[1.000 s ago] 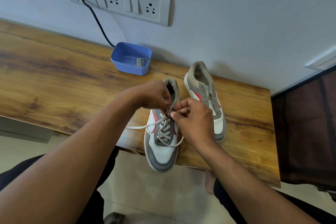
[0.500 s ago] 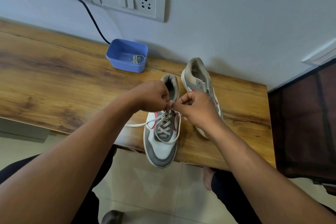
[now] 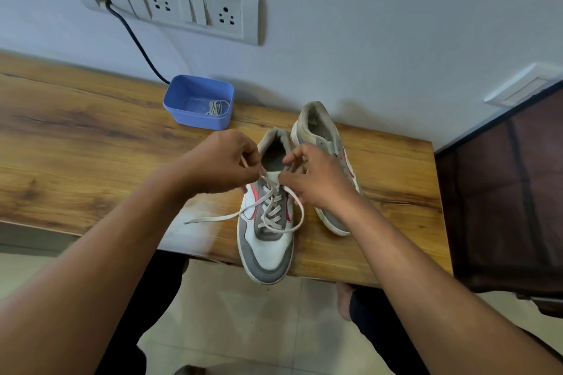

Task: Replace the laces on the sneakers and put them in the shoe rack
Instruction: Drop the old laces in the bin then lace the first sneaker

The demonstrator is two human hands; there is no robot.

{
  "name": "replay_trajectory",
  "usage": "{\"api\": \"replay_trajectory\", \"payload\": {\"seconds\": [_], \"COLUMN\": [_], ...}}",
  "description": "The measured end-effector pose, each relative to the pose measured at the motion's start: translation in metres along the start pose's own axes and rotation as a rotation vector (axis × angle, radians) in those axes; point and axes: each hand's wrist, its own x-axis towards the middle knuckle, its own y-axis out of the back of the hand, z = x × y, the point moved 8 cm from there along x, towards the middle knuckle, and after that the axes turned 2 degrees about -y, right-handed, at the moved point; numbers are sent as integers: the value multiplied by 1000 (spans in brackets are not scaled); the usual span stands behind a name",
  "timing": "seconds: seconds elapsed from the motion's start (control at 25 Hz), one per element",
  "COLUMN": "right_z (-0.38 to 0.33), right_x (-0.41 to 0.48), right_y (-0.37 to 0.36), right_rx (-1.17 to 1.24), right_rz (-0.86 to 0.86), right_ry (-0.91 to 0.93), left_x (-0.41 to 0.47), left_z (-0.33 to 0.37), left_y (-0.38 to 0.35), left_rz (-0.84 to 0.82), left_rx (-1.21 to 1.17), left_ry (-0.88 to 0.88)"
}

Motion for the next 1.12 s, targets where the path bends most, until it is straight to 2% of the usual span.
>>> {"api": "replay_trajectory", "payload": {"seconds": [0.16,0.32,0.56,0.64,0.76,0.84,0.92,1.0,1.12], "right_z": [-1,1,4,4,5,9,10,10,11], "right_x": [-2,0,1,1,2,2,2,4,5], "right_y": [-7,-8,-8,-9,-10,-10,-11,-11,-13], "right_rx": [-71,-54,24,26,61,80,88,102,137], "right_rz": [-105,-98,-121,-126,-152,-172,-183,-183,-198], "right_ry": [66,71,60,70,57,38,32,32,9], "left_x": [2,5,1,-1,3,4,0,0,7], "left_z": [-4,2,-18,-12,-12,-30,-36,-25,-29], "left_y": [-13,-18,3,-5,-5,10,7,-3,7], "left_rz": [-79,-32,-67,-105,-105,-76,-125,-166,-92], "left_rx": [-134,-85,-134,-156,-51,14,-29,-73,94], "left_ry": [63,35,102,72,28,95,130,75,72]}}
